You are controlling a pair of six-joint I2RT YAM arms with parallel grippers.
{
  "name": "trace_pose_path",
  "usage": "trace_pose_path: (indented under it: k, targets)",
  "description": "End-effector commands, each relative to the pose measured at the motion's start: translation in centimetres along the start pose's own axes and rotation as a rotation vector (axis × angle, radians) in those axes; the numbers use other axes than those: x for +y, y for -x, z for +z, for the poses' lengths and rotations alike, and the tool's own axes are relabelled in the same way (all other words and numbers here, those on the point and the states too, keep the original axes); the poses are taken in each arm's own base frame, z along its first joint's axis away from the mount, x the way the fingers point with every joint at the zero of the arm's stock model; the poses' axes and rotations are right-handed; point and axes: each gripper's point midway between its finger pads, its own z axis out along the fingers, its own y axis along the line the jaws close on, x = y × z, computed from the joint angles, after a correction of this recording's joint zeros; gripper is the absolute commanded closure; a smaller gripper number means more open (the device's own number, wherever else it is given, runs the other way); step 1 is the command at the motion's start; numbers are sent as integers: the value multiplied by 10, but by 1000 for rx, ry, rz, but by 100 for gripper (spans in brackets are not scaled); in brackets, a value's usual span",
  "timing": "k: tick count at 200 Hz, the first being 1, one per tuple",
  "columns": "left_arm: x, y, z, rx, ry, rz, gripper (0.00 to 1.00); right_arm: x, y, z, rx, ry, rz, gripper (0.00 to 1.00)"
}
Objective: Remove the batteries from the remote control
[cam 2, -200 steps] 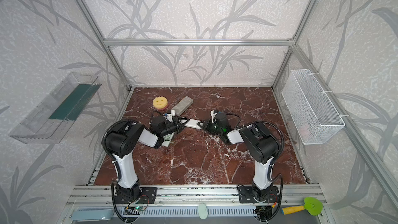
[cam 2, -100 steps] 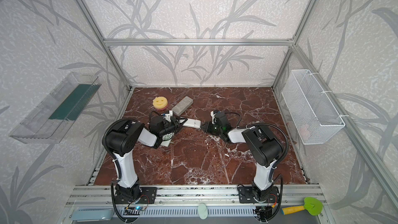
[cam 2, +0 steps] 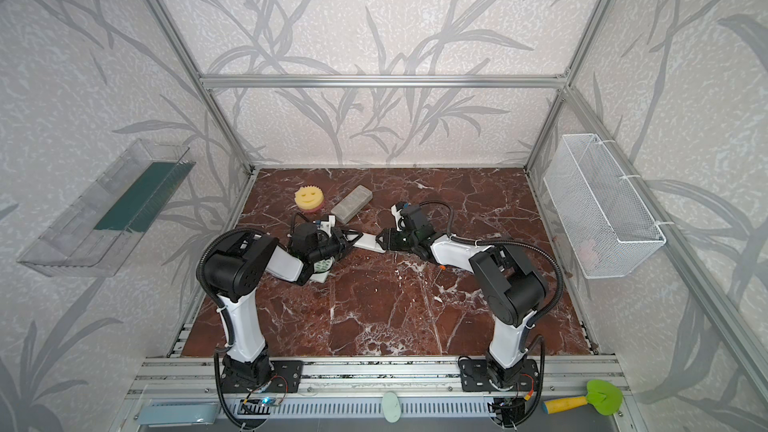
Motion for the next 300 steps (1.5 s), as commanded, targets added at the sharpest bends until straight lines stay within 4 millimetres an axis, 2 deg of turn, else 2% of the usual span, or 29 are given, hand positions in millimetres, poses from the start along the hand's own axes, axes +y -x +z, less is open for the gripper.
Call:
trace_pose_path:
  k: [1,51,73,109,154,171,185,214,244,278,300]
  targets:
    - [-26,2,2,12,-57,53,100,-10,-14,9,78,-66,-46,48]
    - [-29,1,0,19,-44,74,100,-35,-28,25,156,-177,-69,48]
    - [-30,1,-1,23,-30,86,100,-44,-30,26,206,-240,-91,48]
    - [-30,-1,-2,40,12,127,100,-61,-22,10,216,-380,-157,48]
    - [-25,-2,-3,70,97,184,100,-67,-7,-17,202,-497,-244,48]
    - [-28,-2,-4,82,110,208,100,-56,-1,-20,182,-452,-291,48]
    - [-34,-3,-3,107,98,226,100,-38,-1,-15,156,-329,-378,47]
    - [-44,-10,0,173,74,254,100,2,-12,-14,107,-55,-617,42]
    - [-46,-17,-1,250,88,290,100,8,-21,-14,134,16,-756,37]
    - [-51,-26,-2,311,72,311,100,8,-29,-4,211,55,-795,28]
    - [-54,-29,-4,339,68,326,100,11,-34,0,251,94,-800,27]
